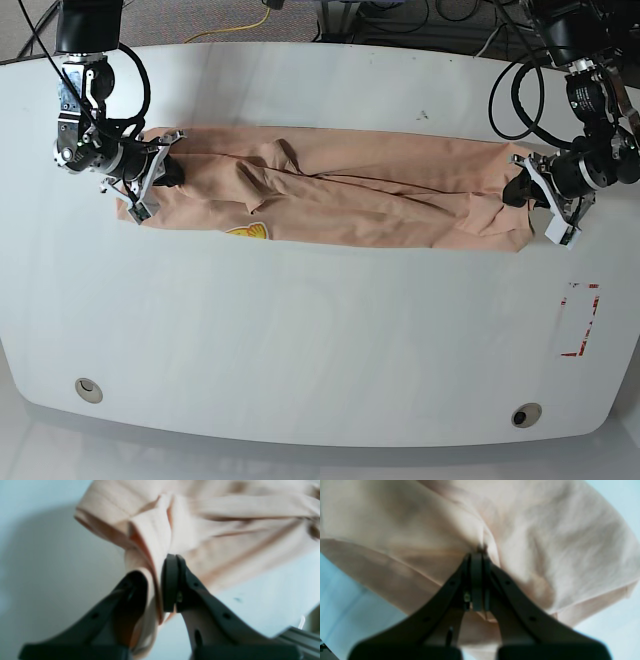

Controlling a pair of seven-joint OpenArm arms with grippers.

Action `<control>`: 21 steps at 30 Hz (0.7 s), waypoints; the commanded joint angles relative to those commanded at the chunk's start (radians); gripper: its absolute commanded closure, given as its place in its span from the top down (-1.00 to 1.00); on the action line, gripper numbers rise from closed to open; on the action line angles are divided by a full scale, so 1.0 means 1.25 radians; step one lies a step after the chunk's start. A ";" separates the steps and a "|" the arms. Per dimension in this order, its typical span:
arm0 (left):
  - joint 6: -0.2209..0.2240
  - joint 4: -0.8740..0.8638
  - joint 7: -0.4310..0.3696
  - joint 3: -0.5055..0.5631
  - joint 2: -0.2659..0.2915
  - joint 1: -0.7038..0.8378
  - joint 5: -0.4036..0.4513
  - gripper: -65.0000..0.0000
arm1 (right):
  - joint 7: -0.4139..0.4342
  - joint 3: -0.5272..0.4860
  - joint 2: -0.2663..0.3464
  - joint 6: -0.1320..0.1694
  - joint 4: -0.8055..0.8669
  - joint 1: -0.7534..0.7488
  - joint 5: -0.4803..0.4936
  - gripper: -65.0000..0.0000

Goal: Layout the t-shirt on the table in an organized manner, then fold the t-shirt properly
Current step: 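Fold the held strip end toward the right gripper with the left gripper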

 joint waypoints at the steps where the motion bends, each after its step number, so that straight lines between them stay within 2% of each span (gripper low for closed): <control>1: 0.000 0.009 0.010 0.000 0.007 -0.002 -0.004 -1.00 | 0.000 0.000 0.000 0.000 0.000 0.000 0.000 -0.99; 2: 0.000 0.021 0.027 0.000 0.021 -0.002 -0.007 -1.00 | 0.000 0.000 0.000 0.000 0.000 0.000 0.000 -0.99; 6: 0.000 0.063 0.028 0.016 0.077 0.000 -0.010 -1.00 | 0.000 0.000 0.000 0.000 0.000 0.000 0.000 -0.99; 13: 0.000 0.075 0.028 0.114 0.128 0.001 -0.011 -1.00 | 0.000 0.000 -0.009 0.000 0.000 0.000 0.000 -0.99; 16: 0.000 0.074 0.028 0.160 0.182 -0.004 -0.009 -0.99 | 0.000 0.000 -0.012 0.000 0.000 0.000 0.000 -0.99; 21: 0.000 0.074 0.028 0.207 0.244 -0.006 0.010 -0.99 | 0.000 0.000 -0.015 0.000 0.001 0.000 0.000 -0.99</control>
